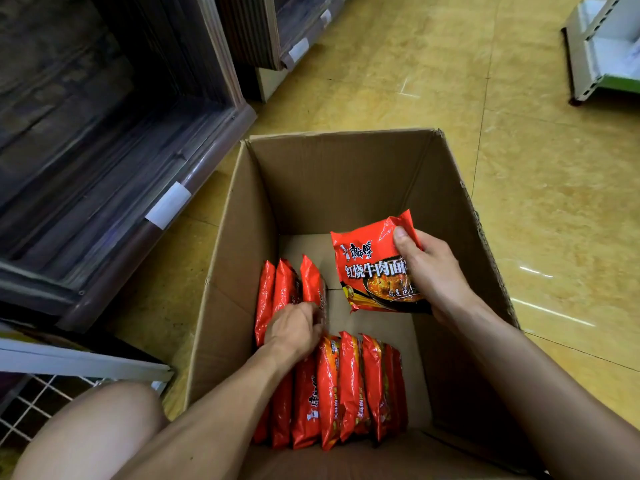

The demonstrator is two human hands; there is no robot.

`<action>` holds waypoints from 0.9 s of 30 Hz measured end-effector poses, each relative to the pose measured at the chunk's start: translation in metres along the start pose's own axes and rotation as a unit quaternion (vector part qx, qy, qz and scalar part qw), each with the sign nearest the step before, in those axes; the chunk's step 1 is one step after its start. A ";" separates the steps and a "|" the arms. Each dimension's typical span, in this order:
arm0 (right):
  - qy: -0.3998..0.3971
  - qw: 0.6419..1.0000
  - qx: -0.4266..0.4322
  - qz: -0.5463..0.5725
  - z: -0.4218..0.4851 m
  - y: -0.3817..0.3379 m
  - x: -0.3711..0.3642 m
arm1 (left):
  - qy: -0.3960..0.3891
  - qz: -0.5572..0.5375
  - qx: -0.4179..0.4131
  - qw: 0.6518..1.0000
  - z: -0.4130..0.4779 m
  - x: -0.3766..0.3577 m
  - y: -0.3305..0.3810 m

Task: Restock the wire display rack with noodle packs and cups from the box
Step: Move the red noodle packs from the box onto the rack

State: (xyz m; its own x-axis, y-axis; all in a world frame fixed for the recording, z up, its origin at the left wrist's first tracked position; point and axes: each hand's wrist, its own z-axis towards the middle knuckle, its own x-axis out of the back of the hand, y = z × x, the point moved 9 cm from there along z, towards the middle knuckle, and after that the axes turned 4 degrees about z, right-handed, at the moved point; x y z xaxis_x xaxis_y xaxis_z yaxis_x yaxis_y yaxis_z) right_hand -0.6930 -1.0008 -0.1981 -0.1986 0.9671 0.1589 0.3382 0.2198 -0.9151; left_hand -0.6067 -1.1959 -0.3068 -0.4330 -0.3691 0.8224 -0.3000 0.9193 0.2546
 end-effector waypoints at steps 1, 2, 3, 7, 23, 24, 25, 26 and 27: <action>0.000 1.000 0.001 0.000 0.000 0.000 0.000 | 0.016 0.000 0.003 1.000 0.000 0.004 -0.001; 0.001 1.000 0.001 -0.001 0.000 -0.001 0.000 | 0.028 0.000 0.008 1.000 0.000 0.008 -0.002; 0.000 1.000 0.002 -0.001 0.000 -0.002 0.000 | 0.037 0.001 0.012 0.999 0.000 0.011 -0.003; -0.001 1.000 0.010 -0.010 0.000 -0.004 0.001 | 0.088 0.006 0.024 0.996 -0.002 0.028 -0.001; 0.016 0.999 -0.002 -0.039 0.001 -0.004 0.016 | 0.271 -0.357 0.038 0.893 -0.010 0.102 0.007; 0.016 0.999 0.000 -0.035 0.001 -0.004 0.016 | 0.272 -0.386 0.040 0.880 -0.010 0.105 0.007; 0.016 0.999 -0.001 -0.031 0.002 -0.004 0.017 | 0.274 -0.414 0.042 0.867 -0.011 0.108 0.007; 0.017 1.000 -0.003 -0.024 0.002 -0.004 0.018 | 0.276 -0.438 0.043 0.854 -0.011 0.111 0.007; 0.022 1.000 -0.005 -0.015 0.003 -0.004 0.020 | 0.280 -0.458 0.044 0.843 -0.012 0.114 0.006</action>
State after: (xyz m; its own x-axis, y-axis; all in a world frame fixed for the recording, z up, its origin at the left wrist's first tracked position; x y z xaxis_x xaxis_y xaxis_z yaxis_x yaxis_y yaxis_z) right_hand -0.7008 -0.9829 -0.1920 -0.1687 0.9645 0.2030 0.3425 0.2505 -0.9055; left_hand -0.6476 -1.2307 -0.2060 0.4763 -0.7731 0.4189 -0.3626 0.2613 0.8946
